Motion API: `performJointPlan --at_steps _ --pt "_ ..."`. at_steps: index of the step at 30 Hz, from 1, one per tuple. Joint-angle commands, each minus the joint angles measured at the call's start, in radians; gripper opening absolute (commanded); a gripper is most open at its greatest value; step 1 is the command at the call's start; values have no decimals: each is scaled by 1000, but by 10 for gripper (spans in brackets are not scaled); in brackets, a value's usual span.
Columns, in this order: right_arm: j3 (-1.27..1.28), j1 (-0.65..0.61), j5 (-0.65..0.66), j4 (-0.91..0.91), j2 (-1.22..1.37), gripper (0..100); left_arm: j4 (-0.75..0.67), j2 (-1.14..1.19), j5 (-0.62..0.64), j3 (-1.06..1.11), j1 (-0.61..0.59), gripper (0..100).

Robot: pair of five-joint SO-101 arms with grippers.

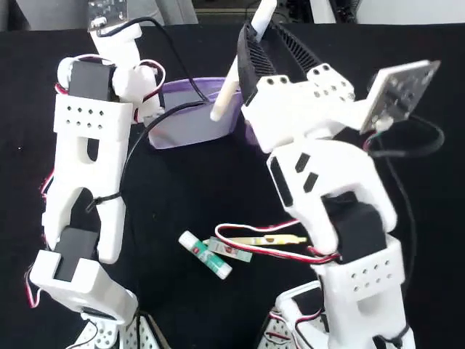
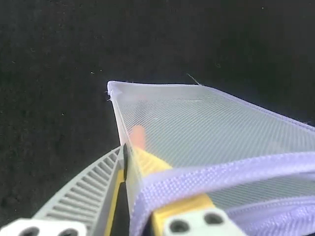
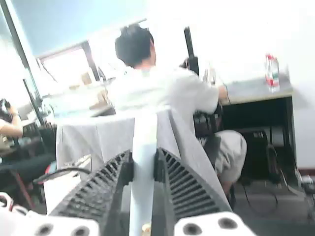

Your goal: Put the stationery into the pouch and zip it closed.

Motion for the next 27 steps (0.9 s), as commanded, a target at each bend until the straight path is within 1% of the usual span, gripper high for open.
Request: performJointPlan --at_steps 1,5,7,10,15,19,23,27 --pt "170 11 8 -282 -79 11 6 -14 9 -53 8 29" --pt "372 -9 12 -514 -151 11 6 -14 9 -53 8 29" --pt "446 -23 12 -600 -177 11 6 -14 8 -53 8 29" --pt "504 -57 21 -669 -194 11 6 -14 6 -48 8 29" --pt "559 -103 138 -756 -196 11 5 -14 5 -13 8 30" --pt "653 -110 183 -904 -194 11 5 -18 6 -13 7 30" --pt "727 -112 267 -1039 -194 11 5 -21 8 -18 7 30" --pt "731 -110 328 -1059 -202 11 5 -21 9 -21 5 30"
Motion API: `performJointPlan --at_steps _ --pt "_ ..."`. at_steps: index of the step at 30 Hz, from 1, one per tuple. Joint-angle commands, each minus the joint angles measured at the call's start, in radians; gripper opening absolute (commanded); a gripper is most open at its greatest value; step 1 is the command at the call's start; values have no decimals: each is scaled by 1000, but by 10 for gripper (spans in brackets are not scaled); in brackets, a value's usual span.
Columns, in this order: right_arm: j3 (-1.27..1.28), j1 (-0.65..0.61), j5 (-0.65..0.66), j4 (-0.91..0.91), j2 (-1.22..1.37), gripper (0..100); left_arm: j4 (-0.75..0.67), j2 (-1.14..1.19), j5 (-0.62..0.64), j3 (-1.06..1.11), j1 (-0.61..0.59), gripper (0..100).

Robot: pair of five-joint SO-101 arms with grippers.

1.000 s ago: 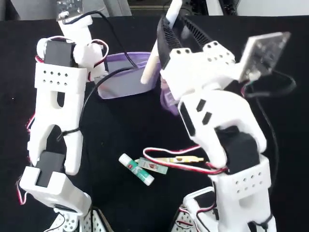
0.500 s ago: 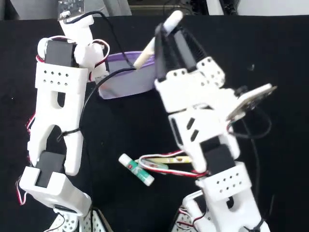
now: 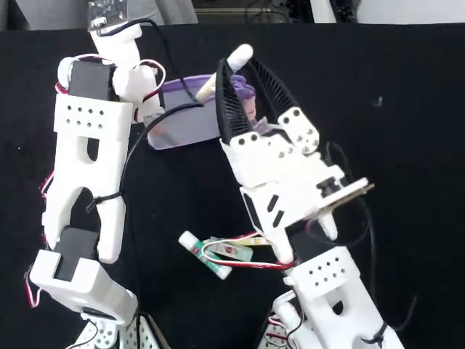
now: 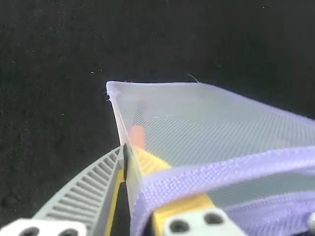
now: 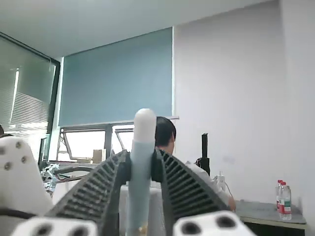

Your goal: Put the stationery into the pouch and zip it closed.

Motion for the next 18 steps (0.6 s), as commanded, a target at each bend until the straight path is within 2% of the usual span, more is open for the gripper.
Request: performJointPlan --at_steps 1,7,13,18 --pt "-2 -8 71 -43 -30 11 5 -21 9 -21 -4 30" --pt "-10 -9 84 -41 -22 11 -11 -20 34 -21 -59 30" --pt "-15 -9 84 -52 59 11 -3 -23 35 -21 -58 30" --pt "-5 -8 80 -190 159 11 -3 -23 35 -15 -58 30"
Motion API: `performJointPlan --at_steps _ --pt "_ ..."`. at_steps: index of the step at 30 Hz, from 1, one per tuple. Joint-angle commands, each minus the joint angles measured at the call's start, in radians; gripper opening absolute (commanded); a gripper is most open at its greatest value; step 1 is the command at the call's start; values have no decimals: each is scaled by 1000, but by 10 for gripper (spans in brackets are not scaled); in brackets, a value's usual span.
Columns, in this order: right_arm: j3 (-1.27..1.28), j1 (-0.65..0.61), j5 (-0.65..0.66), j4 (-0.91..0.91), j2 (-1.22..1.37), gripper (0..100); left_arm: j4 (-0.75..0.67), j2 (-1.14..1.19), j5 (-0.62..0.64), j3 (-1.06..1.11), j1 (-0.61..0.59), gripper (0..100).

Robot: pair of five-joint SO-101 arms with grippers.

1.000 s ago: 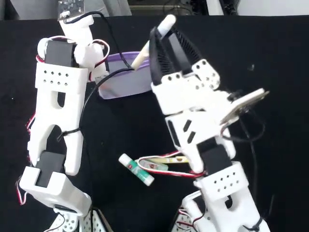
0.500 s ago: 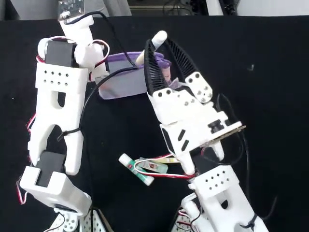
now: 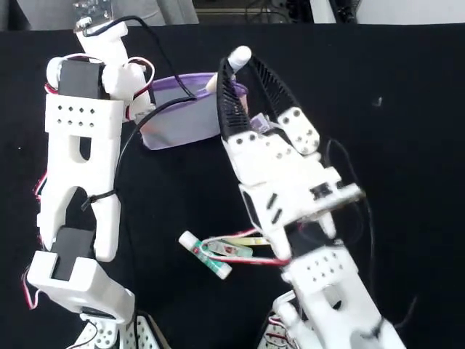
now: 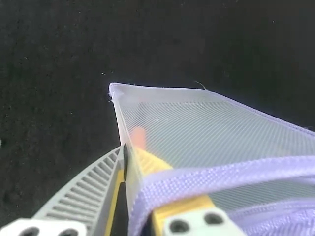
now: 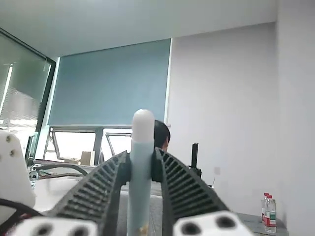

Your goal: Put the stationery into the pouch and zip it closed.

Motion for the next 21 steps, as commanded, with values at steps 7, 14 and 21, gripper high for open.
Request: performJointPlan --at_steps 7,14,21 --pt "30 -11 8 -210 176 11 -3 -23 9 -21 -10 30" --pt "1 -69 8 -114 363 70 -3 -23 9 -21 -12 30" --pt "-38 -92 8 -91 407 283 -3 -21 9 -16 -28 30"
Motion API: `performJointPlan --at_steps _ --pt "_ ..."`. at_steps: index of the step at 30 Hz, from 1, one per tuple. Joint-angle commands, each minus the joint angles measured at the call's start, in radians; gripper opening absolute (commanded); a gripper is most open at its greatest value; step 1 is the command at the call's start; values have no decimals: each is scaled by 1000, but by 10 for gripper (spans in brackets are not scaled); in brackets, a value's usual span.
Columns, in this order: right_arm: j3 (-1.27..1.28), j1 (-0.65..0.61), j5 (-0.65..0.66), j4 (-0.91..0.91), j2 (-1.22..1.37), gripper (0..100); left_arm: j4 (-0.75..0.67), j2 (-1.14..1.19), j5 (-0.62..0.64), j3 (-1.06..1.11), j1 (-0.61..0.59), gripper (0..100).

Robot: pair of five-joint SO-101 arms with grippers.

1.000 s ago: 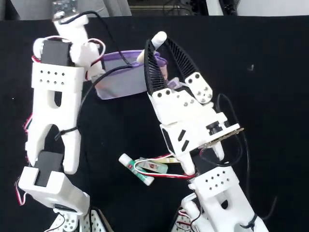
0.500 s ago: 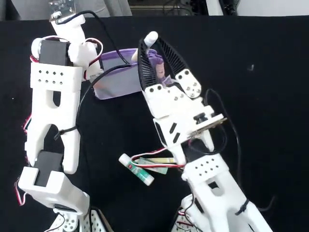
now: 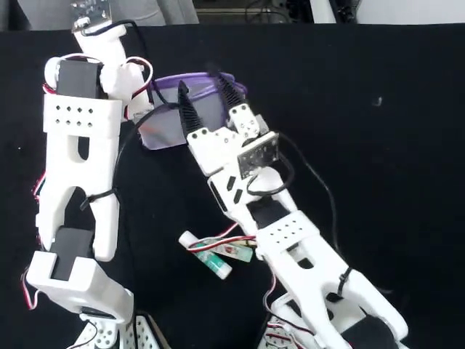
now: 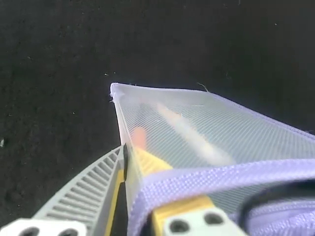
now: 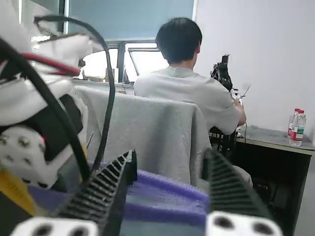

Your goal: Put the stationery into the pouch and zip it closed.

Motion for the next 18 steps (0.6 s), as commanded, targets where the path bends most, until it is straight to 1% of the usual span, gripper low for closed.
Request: performJointPlan --at_steps 1,6,9,11,14,18 --pt "-67 -17 6 5 2 283 -3 -21 9 -18 -16 30" --pt "-56 5 26 21 -77 283 -5 -17 6 -13 -19 30" --pt "-65 34 86 149 -213 283 -9 -15 6 -15 -48 30" --pt "-110 55 89 310 -317 283 -11 -14 6 -21 -76 30" --pt "-228 61 92 640 -449 283 -34 -14 6 -12 -110 30" --pt "-432 51 89 1060 -530 283 -38 -12 8 -10 -150 30"
